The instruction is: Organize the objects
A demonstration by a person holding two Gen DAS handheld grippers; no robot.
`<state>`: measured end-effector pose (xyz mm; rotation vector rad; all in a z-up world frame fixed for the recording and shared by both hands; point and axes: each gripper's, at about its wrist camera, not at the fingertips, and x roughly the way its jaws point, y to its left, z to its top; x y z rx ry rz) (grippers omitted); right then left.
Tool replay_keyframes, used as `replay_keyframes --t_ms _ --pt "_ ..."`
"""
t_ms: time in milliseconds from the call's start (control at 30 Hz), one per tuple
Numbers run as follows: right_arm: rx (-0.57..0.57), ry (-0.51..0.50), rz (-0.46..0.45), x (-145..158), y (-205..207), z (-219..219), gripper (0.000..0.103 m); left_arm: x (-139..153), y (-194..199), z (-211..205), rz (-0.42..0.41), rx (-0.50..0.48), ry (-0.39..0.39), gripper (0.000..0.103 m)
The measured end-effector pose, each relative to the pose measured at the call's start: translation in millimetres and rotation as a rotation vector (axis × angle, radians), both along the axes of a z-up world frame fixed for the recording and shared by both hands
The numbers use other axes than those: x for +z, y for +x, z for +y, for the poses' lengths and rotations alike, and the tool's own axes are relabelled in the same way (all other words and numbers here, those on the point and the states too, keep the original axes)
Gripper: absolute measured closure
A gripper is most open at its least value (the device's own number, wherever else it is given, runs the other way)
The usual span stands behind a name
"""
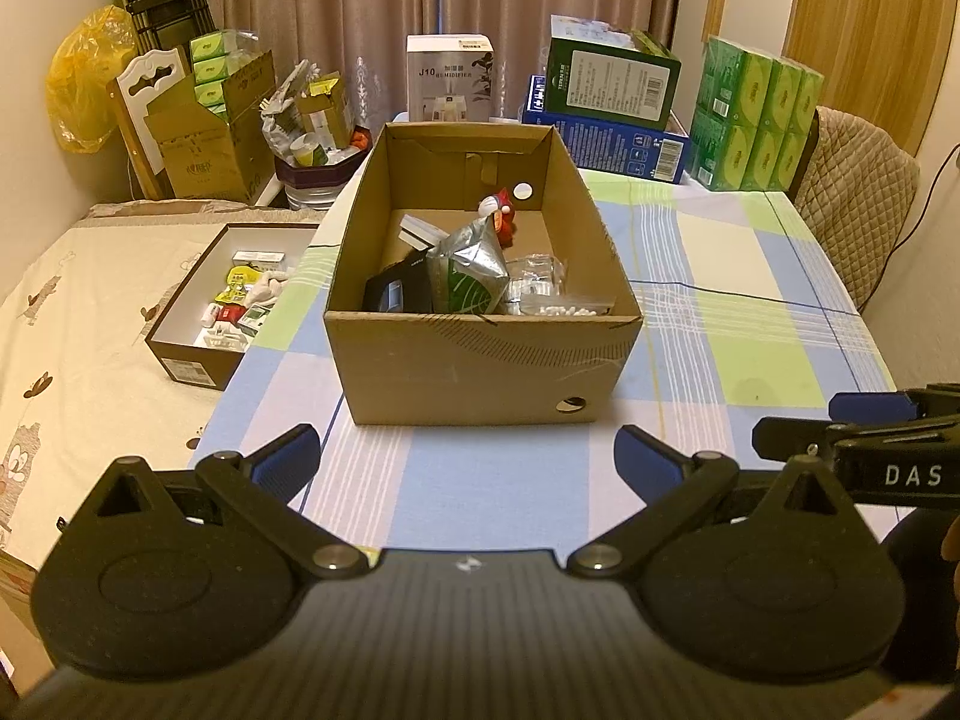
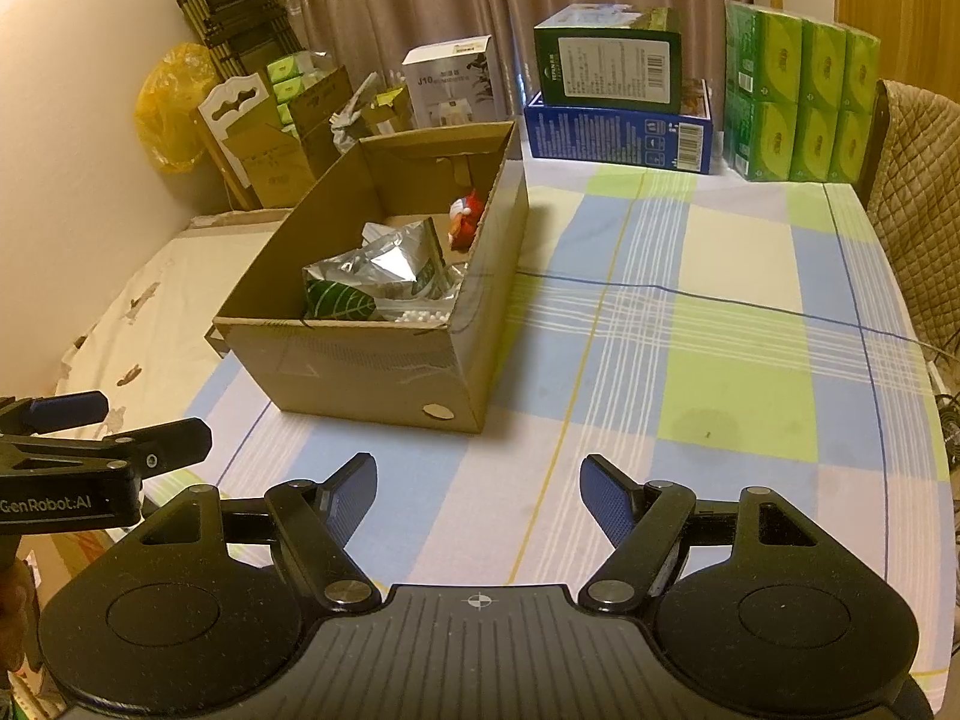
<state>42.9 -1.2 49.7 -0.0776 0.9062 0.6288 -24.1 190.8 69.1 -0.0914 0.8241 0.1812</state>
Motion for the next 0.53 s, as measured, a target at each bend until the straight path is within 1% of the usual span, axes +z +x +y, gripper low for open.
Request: replay_keyframes --t_ms 433,533 --pt "0.003 -0.001 0.002 0.6 -1.1 1.4 0.031 -7.2 -0.9 1.2 0.006 -0.007 -0.009 0.000" --pt "0.002 -0.001 0.002 0.6 -2.4 2.3 0.031 -9.1 -3.1 0.7 -0.005 -0.007 -0.011 0.000"
